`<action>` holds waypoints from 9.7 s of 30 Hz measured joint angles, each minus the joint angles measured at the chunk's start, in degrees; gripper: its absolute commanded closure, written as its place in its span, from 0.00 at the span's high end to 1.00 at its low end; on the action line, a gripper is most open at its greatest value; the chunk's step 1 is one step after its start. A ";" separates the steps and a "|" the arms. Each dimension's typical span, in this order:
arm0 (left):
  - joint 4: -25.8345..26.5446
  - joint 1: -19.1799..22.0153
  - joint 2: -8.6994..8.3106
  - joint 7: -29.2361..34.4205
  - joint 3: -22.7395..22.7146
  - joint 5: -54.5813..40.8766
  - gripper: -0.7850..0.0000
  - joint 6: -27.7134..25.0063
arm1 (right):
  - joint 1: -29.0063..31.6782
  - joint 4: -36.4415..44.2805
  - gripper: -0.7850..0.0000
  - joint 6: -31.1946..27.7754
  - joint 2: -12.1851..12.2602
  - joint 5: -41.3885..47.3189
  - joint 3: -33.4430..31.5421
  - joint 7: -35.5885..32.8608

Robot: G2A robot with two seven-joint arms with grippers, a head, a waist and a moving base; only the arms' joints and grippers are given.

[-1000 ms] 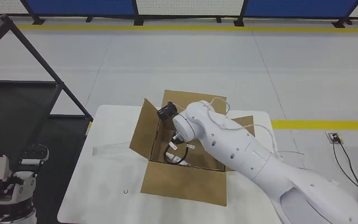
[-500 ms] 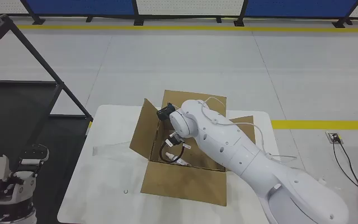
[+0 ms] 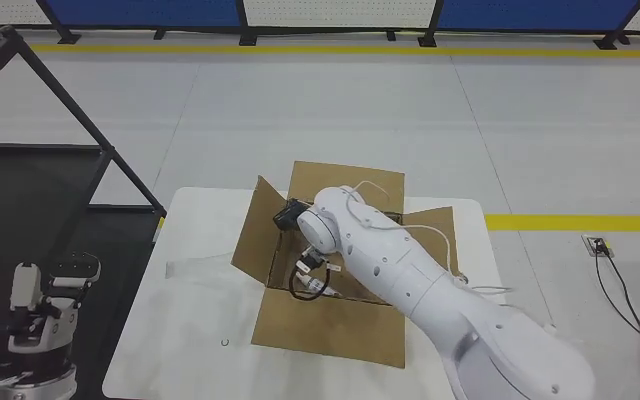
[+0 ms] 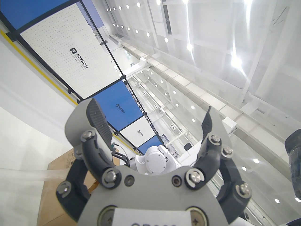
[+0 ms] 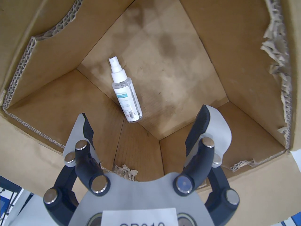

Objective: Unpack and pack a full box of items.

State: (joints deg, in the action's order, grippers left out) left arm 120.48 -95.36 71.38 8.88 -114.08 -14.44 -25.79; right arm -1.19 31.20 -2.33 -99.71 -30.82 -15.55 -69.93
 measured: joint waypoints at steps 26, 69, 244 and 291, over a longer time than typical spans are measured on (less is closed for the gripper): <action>1.94 -2.34 0.48 -0.88 1.44 4.72 1.00 1.70 | 2.04 -15.49 1.00 -8.40 -6.13 -0.37 0.29 9.44; 6.25 -10.94 3.29 -15.09 7.37 19.36 1.00 -4.39 | 13.41 -0.15 0.00 -13.20 3.22 -12.18 -4.54 16.05; 6.28 -11.40 6.15 -14.45 11.75 30.06 1.00 -6.40 | 72.94 19.51 0.38 -32.05 34.93 -63.63 -65.17 129.36; 8.43 -10.47 6.33 -15.22 10.39 27.47 1.00 -5.60 | 85.47 36.39 1.00 -31.25 39.88 -47.87 -68.30 130.84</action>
State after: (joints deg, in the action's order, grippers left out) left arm 128.91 -105.82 77.71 -6.34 -103.69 13.02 -31.39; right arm 84.28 67.59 -33.58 -59.83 -78.69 -83.84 60.91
